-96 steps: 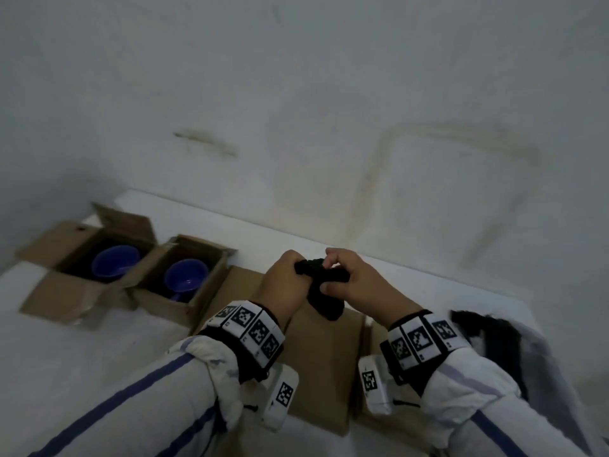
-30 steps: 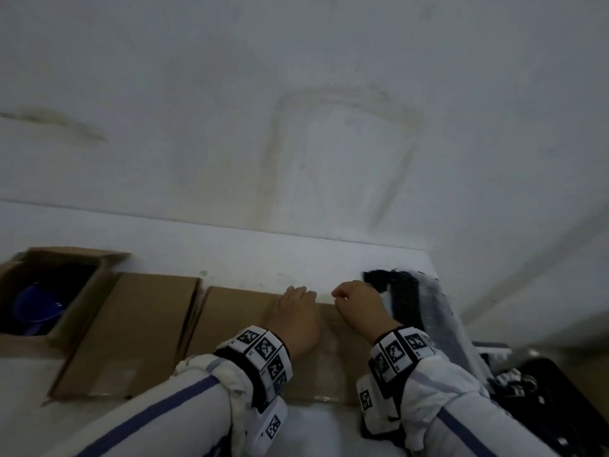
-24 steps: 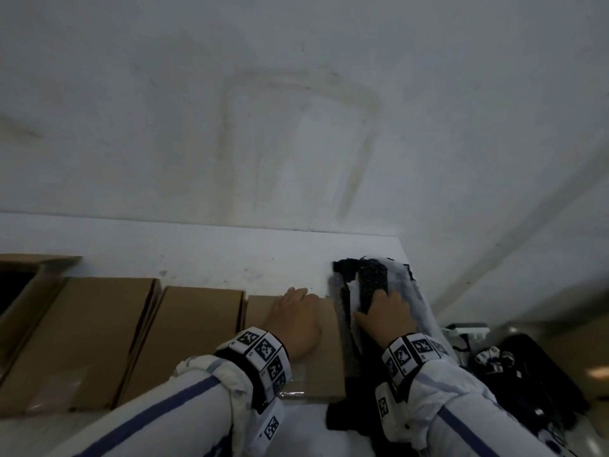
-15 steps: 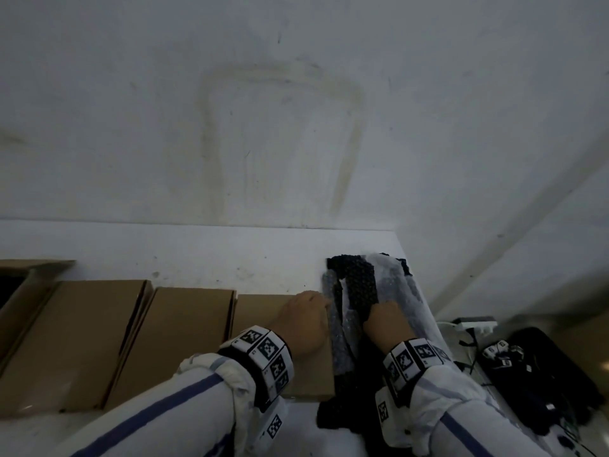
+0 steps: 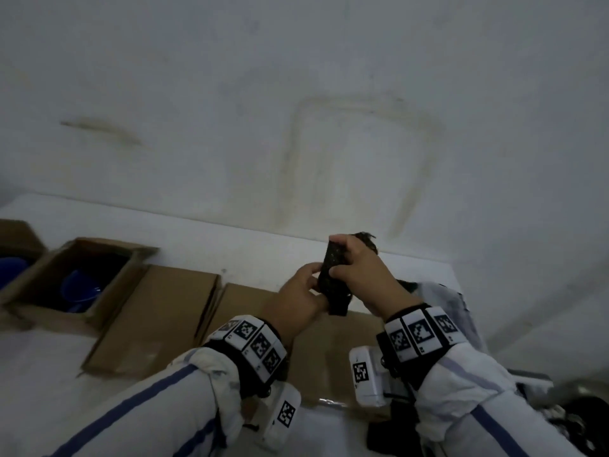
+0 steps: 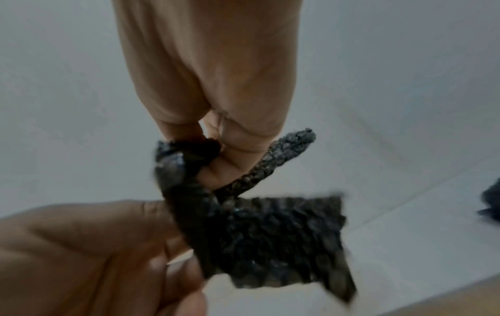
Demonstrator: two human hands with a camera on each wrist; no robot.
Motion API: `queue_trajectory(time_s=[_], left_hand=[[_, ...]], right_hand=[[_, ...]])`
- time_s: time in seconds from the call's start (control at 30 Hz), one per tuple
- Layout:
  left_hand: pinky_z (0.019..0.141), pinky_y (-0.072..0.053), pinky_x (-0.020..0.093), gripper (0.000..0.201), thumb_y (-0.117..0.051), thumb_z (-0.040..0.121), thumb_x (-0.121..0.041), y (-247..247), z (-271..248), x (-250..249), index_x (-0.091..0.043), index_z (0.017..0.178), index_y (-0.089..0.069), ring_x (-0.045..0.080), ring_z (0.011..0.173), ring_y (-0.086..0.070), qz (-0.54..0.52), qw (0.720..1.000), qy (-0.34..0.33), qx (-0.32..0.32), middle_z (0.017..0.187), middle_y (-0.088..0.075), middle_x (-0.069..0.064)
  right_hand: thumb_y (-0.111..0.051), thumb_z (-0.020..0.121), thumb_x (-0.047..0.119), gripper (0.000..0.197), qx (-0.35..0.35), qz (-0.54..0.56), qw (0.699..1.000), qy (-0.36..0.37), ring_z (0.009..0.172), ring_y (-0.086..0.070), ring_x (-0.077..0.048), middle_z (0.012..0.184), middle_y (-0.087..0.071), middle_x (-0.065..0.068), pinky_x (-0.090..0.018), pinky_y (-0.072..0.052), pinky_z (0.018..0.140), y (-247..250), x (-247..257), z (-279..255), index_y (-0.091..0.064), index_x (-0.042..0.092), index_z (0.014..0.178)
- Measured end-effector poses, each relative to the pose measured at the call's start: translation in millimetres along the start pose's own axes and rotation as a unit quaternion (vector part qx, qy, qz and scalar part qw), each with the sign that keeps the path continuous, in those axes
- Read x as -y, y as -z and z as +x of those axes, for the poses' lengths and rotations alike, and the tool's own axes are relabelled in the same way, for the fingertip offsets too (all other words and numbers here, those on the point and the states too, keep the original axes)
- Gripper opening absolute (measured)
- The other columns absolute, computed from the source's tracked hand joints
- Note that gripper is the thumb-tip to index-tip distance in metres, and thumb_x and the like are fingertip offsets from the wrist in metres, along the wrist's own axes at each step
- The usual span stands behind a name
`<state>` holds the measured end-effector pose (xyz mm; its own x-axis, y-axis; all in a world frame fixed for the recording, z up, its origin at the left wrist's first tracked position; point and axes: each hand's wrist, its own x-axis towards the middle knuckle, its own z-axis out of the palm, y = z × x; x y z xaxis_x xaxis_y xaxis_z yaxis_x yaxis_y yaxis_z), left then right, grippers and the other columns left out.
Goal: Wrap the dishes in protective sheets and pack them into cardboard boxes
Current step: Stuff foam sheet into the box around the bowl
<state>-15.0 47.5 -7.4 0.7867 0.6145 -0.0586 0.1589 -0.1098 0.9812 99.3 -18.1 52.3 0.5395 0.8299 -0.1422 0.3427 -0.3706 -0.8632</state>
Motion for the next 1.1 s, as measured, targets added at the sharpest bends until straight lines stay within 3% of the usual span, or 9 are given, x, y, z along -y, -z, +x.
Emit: queue_trajectory(time_s=[0.13, 0.2, 0.33, 0.4, 0.47, 0.57, 0.77, 0.93, 1.1], left_hand=[[0.057, -0.051, 0.03, 0.013, -0.052, 0.094, -0.008, 70, -23, 6, -0.019, 0.088, -0.054, 0.013, 0.057, -0.061, -0.112, 0.987, 0.058, -0.101, 0.079, -0.06, 0.007], [0.053, -0.051, 0.026, 0.014, -0.05, 0.094, -0.004, 105, -35, 13, -0.014, 0.085, -0.052, 0.014, 0.056, -0.059, -0.157, 0.973, 0.073, -0.155, 0.076, -0.059, 0.008], [0.056, -0.053, 0.024, 0.011, -0.047, 0.094, -0.003, 170, -64, 29, -0.011, 0.089, -0.053, 0.017, 0.067, -0.062, -0.176, 0.954, 0.085, -0.228, 0.083, -0.063, 0.01], [0.056, -0.051, 0.019, 0.01, -0.049, 0.094, -0.006, 199, -80, 37, -0.012, 0.091, -0.055, 0.013, 0.07, -0.063, -0.146, 0.953, 0.087, -0.251, 0.082, -0.066, 0.005], [0.053, -0.049, 0.015, 0.011, -0.052, 0.092, -0.005, 224, -95, 46, -0.013, 0.09, -0.058, 0.009, 0.068, -0.062, -0.132, 0.948, 0.087, -0.275, 0.08, -0.066, 0.002], [0.059, -0.049, 0.022, 0.014, -0.053, 0.088, 0.001, 252, -113, 62, -0.012, 0.091, -0.056, 0.013, 0.069, -0.059, -0.146, 0.936, 0.101, -0.305, 0.083, -0.063, 0.007], [0.072, -0.05, 0.04, 0.019, -0.049, 0.094, -0.024, 293, -133, 93, -0.009, 0.087, -0.057, 0.037, 0.085, -0.063, -0.183, 0.896, 0.169, -0.368, 0.089, -0.063, 0.022], [0.084, -0.049, 0.038, 0.014, -0.045, 0.094, -0.018, 305, -137, 111, -0.013, 0.087, -0.057, 0.024, 0.09, -0.055, -0.149, 0.876, 0.226, -0.4, 0.093, -0.058, 0.009], [0.063, -0.033, 0.033, 0.02, -0.046, 0.091, -0.013, 310, -137, 115, -0.013, 0.071, -0.041, 0.018, 0.068, -0.039, -0.058, 0.887, 0.213, -0.406, 0.073, -0.044, 0.007]], right_hand=[[-0.059, 0.089, 0.018, 0.031, 0.081, -0.096, 0.989, 0.084, 0.111, -0.052, -0.013, 0.113, -0.056, 0.002, -0.029, -0.043, 0.1, -60, 37, 14, -0.063, 0.018, 0.12], [-0.064, 0.085, 0.036, 0.045, 0.164, -0.149, 0.966, 0.13, 0.124, -0.044, -0.015, 0.133, -0.046, -0.004, -0.029, -0.034, 0.109, -93, 54, 21, -0.057, 0.025, 0.128], [-0.067, 0.085, 0.023, 0.064, 0.255, -0.266, 0.914, 0.172, 0.145, -0.016, -0.015, 0.159, -0.004, 0.002, -0.022, -0.023, 0.109, -161, 85, 34, -0.037, 0.027, 0.142], [-0.064, 0.088, 0.021, 0.052, 0.23, -0.325, 0.891, 0.219, 0.142, -0.026, -0.017, 0.157, -0.02, -0.002, -0.021, -0.029, 0.105, -196, 98, 41, -0.045, 0.02, 0.136], [-0.061, 0.089, 0.02, 0.021, 0.222, -0.32, 0.891, 0.233, 0.118, -0.053, -0.021, 0.127, -0.057, -0.004, -0.021, -0.04, 0.079, -228, 110, 44, -0.062, 0.021, 0.11], [-0.059, 0.087, 0.018, 0.017, 0.233, -0.249, 0.918, 0.202, 0.086, -0.057, -0.017, 0.088, -0.06, 0.002, -0.017, -0.035, 0.058, -268, 123, 49, -0.052, 0.03, 0.077], [-0.057, 0.087, 0.006, 0.041, 0.159, -0.084, 0.976, 0.126, 0.097, -0.052, -0.012, 0.109, -0.053, 0.007, -0.021, -0.044, 0.076, -328, 133, 54, -0.05, 0.027, 0.122], [-0.052, 0.088, 0.012, 0.018, 0.195, -0.182, 0.952, 0.154, 0.089, -0.059, -0.019, 0.098, -0.062, -0.001, -0.026, -0.049, 0.069, -364, 131, 45, -0.059, 0.016, 0.104], [-0.057, 0.087, 0.014, 0.016, 0.253, -0.282, 0.901, 0.209, 0.083, -0.052, -0.018, 0.104, -0.058, -0.011, -0.026, -0.039, 0.067, -384, 129, 39, -0.051, 0.01, 0.101]])
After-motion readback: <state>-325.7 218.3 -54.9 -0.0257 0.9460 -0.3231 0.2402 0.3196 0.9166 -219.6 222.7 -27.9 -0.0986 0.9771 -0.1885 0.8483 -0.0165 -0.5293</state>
